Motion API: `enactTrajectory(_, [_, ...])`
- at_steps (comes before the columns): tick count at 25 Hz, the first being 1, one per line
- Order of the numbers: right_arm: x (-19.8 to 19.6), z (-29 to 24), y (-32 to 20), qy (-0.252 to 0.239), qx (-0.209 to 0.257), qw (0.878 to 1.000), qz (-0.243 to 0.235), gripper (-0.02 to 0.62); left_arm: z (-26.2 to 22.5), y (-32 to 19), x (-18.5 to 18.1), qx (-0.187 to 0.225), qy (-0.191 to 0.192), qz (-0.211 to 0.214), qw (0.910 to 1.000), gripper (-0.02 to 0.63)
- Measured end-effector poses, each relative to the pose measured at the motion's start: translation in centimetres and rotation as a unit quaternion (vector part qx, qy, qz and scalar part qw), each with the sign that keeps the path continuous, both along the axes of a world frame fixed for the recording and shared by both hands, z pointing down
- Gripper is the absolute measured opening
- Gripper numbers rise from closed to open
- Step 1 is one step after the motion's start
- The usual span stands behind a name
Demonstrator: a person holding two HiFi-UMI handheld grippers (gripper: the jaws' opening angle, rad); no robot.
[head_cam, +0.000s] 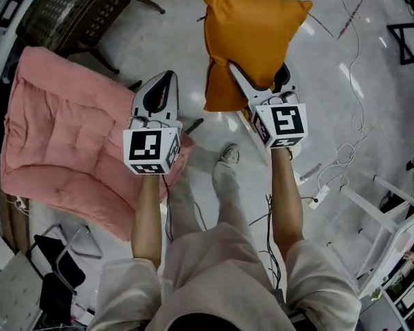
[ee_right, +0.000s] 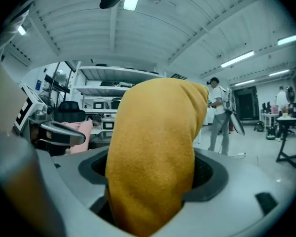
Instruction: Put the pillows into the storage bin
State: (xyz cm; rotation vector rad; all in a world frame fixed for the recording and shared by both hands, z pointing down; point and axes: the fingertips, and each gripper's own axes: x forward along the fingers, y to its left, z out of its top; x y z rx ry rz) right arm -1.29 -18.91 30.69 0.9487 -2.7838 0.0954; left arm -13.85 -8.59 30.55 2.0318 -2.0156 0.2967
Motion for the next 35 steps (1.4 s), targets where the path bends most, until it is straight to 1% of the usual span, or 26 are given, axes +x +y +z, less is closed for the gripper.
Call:
enactTrajectory(4, [10.2,2.6,-3.2,0.016,-0.02,0.997,0.066,0.408,1.9,-5.1,8.5,-0.012,0.007,0.066,0.9977,0.011])
enactTrajectory(8, [20.5,5.6,-5.4,0.028,-0.041,0.99,0.133,0.408,3.9,-9.0,17.2,-0.027,0.013,0.128,0.9914,0.011])
enactTrajectory(12, [30.0,9.9,-5.7,0.044,-0.075,0.974,0.209,0.408,6.1,-11.8,24.9,-0.046,0.015,0.193,0.9799,0.011])
enactTrajectory(15, [36.3,14.1,-5.3,0.059,-0.11,0.96,0.25,0.411,7.8,-13.1,30.0,-0.058,0.016,0.227,0.9721,0.012])
enactTrajectory(17, [39.3,17.1,-4.9,0.07,-0.134,0.95,0.272,0.411,8.9,-13.5,32.3,-0.066,0.017,0.244,0.9674,0.011])
enactTrajectory(20, [42.6,22.1,-3.7,0.076,-0.178,0.935,0.297,0.411,10.8,-13.7,34.8,-0.08,0.018,0.263,0.9612,0.011])
enactTrajectory(24, [45.4,29.5,-1.2,0.078,-0.252,0.911,0.317,0.411,13.0,-13.3,36.8,-0.101,0.02,0.278,0.955,0.011])
enactTrajectory(27, [46.4,34.6,0.1,0.093,-0.297,0.893,0.324,0.413,14.0,-13.4,37.2,-0.108,0.019,0.283,0.9529,0.011])
enactTrajectory(31, [46.8,40.3,1.6,0.117,-0.35,0.87,0.327,0.42,15.1,-13.5,37.4,-0.118,0.015,0.284,0.9515,0.011])
enactTrajectory(33, [46.8,42.6,2.1,0.123,-0.371,0.861,0.324,0.437,15.6,-13.5,37.4,-0.121,0.014,0.284,0.951,0.011])
enactTrajectory(34, [46.6,43.7,2.4,0.123,-0.385,0.857,0.32,0.457,15.7,-13.4,37.2,-0.123,0.013,0.283,0.951,0.012])
enactTrajectory(35, [46.4,44.7,2.8,0.124,-0.399,0.852,0.315,0.497,15.9,-13.3,37.0,-0.125,0.013,0.282,0.9511,0.011])
